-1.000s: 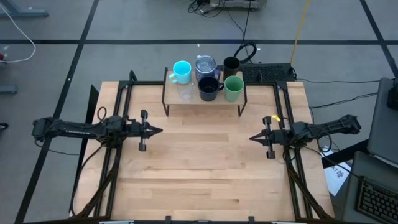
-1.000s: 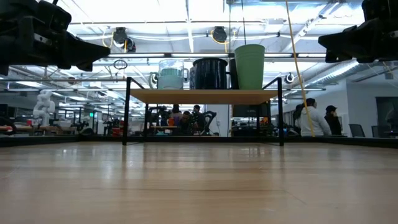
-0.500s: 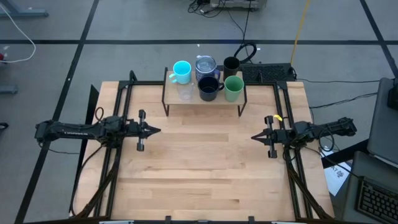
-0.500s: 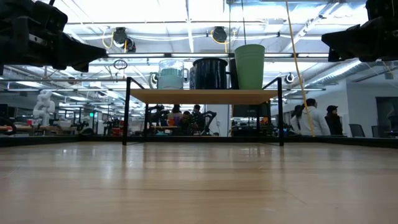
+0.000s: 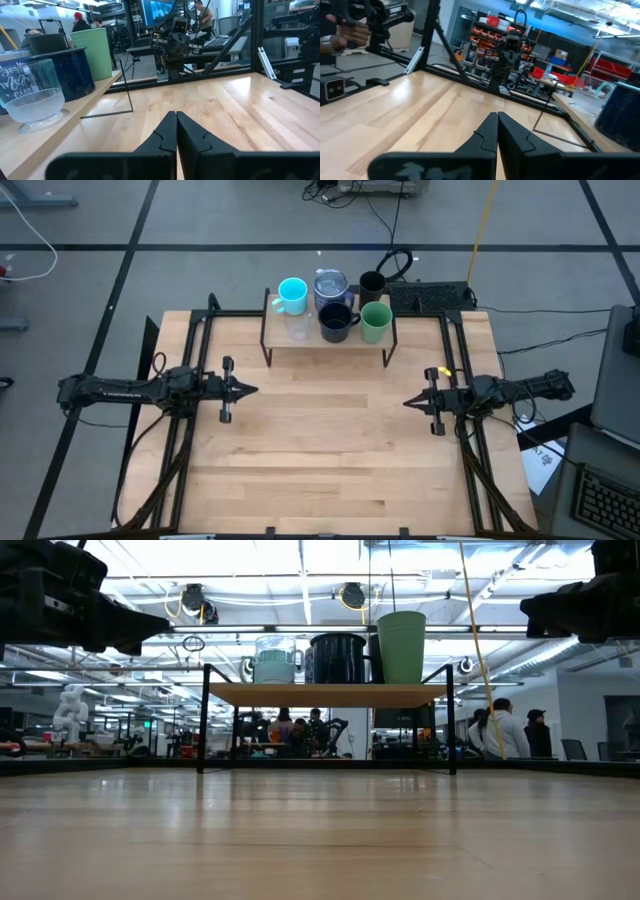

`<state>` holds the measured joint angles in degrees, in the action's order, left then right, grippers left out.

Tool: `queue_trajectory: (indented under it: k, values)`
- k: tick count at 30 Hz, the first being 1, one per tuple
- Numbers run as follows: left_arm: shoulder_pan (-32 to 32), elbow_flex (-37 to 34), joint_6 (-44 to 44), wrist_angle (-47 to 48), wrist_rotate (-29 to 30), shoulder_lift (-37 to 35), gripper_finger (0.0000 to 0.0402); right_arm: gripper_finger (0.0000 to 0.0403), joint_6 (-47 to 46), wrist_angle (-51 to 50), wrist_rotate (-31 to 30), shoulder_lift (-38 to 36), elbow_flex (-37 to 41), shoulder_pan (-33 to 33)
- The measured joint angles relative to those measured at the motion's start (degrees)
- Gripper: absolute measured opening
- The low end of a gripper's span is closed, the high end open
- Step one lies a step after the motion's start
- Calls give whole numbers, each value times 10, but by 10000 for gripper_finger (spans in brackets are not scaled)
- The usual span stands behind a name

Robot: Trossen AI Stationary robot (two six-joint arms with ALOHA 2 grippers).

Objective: Stack small to large cups/mugs on shelf
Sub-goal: Return to Home Position

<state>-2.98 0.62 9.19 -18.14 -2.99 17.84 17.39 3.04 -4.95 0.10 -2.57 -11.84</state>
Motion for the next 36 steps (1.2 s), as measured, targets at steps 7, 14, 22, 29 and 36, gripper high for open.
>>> queue_trajectory:
  k: [7, 14, 22, 29, 36]
  values:
    - [0, 0, 6, 0, 0, 0, 8, 0, 4, 6, 26, 0, 0, 45]
    - [0, 0, 6, 0, 0, 0, 3, 0, -5, 2, 41, 0, 0, 82]
    - [0, 0, 23, 4, -4, -3, 3, 0, -10, -10, 23, 0, 0, 85]
    - [0, 0, 23, 43, -15, -41, 3, 0, 12, -8, 20, 0, 0, 85]
    - [0, 0, 21, 85, -15, -95, 5, 0, 13, -8, 18, 0, 0, 85]
